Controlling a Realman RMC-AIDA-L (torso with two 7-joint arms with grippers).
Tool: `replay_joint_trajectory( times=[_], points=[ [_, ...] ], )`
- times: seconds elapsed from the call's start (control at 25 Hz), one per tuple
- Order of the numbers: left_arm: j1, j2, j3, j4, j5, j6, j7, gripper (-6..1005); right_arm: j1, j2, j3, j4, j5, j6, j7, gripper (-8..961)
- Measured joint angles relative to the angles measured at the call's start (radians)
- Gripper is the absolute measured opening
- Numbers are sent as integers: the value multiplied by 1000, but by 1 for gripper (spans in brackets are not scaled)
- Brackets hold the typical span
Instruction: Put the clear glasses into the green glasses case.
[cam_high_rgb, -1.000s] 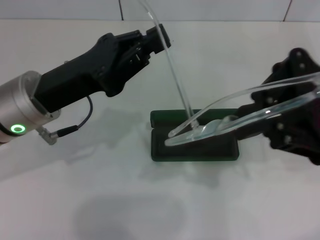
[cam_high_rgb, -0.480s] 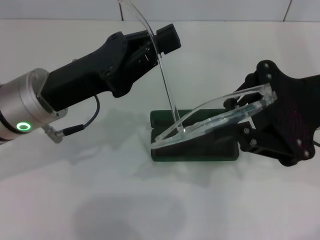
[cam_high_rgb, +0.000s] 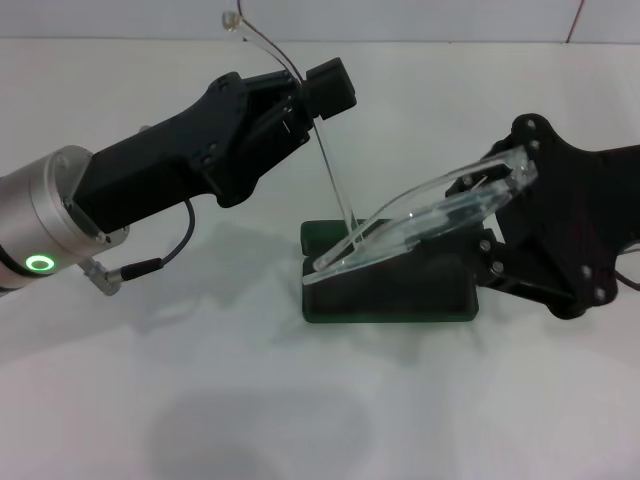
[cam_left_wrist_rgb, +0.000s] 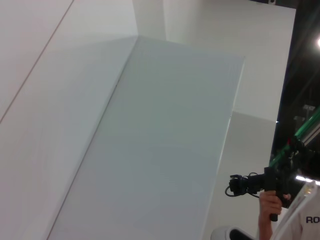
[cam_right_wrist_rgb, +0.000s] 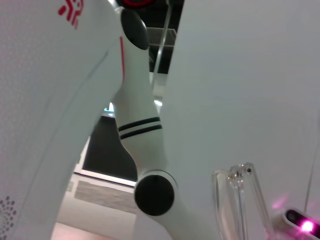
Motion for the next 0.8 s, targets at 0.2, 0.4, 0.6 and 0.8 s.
replay_joint_trajectory(
  times=[0.2, 0.4, 0.6, 0.8],
  points=[
    [1, 0, 21, 0, 0, 1, 0, 66, -5, 1, 1, 23, 1, 32, -12, 52],
    [2, 0, 26, 0, 0, 1, 1, 67, 1, 3, -4, 57, 7, 88, -26, 52],
    [2, 0, 28, -4, 0, 1, 1, 67, 4, 3, -9, 63, 7, 91, -26, 52],
    [12, 0, 26, -5, -5, 1, 3, 67, 6, 5, -11, 58, 18, 44, -19, 52]
  ],
)
